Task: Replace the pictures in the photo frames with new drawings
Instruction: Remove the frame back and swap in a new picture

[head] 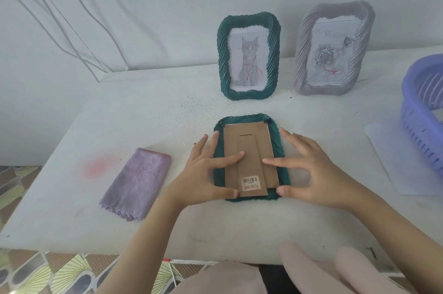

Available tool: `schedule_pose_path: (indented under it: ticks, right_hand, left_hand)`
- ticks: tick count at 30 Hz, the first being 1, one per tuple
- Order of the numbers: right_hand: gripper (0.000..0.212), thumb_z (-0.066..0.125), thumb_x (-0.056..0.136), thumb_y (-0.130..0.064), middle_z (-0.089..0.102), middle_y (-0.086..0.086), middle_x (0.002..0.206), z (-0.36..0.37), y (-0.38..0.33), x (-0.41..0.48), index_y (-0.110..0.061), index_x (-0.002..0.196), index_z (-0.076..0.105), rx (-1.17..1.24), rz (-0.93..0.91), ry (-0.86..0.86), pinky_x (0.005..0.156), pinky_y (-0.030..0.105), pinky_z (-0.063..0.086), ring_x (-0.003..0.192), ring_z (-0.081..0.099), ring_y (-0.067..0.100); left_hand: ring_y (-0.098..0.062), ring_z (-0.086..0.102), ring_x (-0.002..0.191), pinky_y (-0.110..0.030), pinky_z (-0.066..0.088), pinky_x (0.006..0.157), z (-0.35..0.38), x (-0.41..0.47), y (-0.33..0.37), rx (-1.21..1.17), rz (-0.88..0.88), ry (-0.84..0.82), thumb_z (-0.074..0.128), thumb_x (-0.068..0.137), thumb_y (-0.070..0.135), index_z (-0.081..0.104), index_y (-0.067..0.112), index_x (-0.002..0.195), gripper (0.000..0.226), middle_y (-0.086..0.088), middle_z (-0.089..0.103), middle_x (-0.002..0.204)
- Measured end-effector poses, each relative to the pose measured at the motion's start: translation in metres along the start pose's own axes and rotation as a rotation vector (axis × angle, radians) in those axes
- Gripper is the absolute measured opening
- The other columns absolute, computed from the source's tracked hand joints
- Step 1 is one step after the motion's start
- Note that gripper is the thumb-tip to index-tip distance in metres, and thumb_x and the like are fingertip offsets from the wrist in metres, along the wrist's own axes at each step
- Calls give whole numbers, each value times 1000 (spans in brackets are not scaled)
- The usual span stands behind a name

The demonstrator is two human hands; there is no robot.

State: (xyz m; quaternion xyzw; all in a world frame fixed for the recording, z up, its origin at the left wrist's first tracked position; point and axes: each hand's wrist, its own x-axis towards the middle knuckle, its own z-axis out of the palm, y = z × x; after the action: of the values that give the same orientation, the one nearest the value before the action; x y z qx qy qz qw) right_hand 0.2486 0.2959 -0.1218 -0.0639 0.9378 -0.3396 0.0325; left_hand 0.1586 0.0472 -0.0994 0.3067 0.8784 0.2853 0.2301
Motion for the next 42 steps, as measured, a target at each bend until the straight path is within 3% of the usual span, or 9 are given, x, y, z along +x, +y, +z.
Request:
schedule_pose_path:
  ticks: [8, 11, 15, 19, 25, 28, 31, 37, 42]
  right_hand:
    - [57, 74, 58, -60, -8, -28, 151, -11, -5, 4, -71, 107, 46, -4, 9, -75, 113, 28, 6, 138, -8, -4]
    - [55, 69, 52, -70, -8, -29, 150, -16, -9, 9, -69, 103, 48, -59, -15, -90, 114, 30, 8, 139, -7, -2]
    - [55, 76, 56, -62, -4, -27, 150, -22, -17, 14, -57, 107, 57, -128, -14, -107, 113, 26, 7, 137, -4, -2]
    - [56, 66, 58, -68, -3, -24, 150, -23, -21, 15, -51, 111, 60, -220, -79, -114, 112, 26, 6, 135, -4, -3]
    - [53, 54, 67, -63, 25, -3, 152, -19, -27, 14, -31, 106, 69, -409, -211, -73, 111, 27, 9, 136, 17, 15]
    - [47, 55, 67, -59, 55, -1, 130, -19, -30, 14, -26, 96, 72, -513, -271, -68, 101, 27, 22, 118, 43, 17]
    - [46, 54, 67, -58, 63, -11, 103, -22, -33, 15, -26, 95, 72, -545, -282, -109, 89, 22, 27, 95, 55, 13]
    - [51, 48, 64, -60, 66, -16, 97, -27, -37, 20, -28, 95, 72, -593, -275, -169, 89, 24, 33, 89, 56, 9]
    - [46, 49, 62, -55, 66, -16, 91, -28, -45, 25, -24, 87, 73, -682, -297, -197, 97, 25, 21, 86, 54, 10]
  left_hand:
    - [-10, -32, 136, -29, -25, 103, -15, 5, 3, 171, 3, -126, 77, 66, 44, 26, 74, 120, 80, 7, -20, 155]
    - [-11, -34, 135, -30, -28, 102, -20, 9, 4, 270, 29, -131, 78, 61, 52, 27, 72, 120, 80, 4, -21, 154]
    - [-13, -35, 135, -33, -29, 104, -23, 12, 5, 362, 72, -117, 76, 59, 59, 30, 69, 122, 79, 6, -23, 153]
    - [-13, -33, 136, -35, -27, 107, -22, 12, 6, 438, 102, -92, 71, 60, 64, 29, 67, 125, 77, 9, -24, 152]
    - [-9, -30, 135, -26, -33, 103, -21, 7, 6, 577, 204, -83, 54, 69, 67, 19, 56, 137, 77, 5, -18, 154]
    - [-12, -22, 140, -31, -26, 109, -18, 4, 8, 650, 259, -64, 51, 77, 61, 18, 44, 144, 76, 8, -10, 155]
    - [-7, -18, 141, -28, -21, 112, -16, 4, 10, 691, 319, -69, 48, 81, 55, 19, 30, 147, 77, 11, 2, 156]
    - [2, -14, 136, -25, -20, 110, -20, 10, 16, 710, 334, -145, 46, 74, 53, 19, 23, 148, 84, 12, 12, 155]
    - [-6, -2, 143, -22, -20, 108, -22, 16, 20, 760, 359, -145, 48, 71, 54, 22, 21, 147, 87, 8, 13, 156]
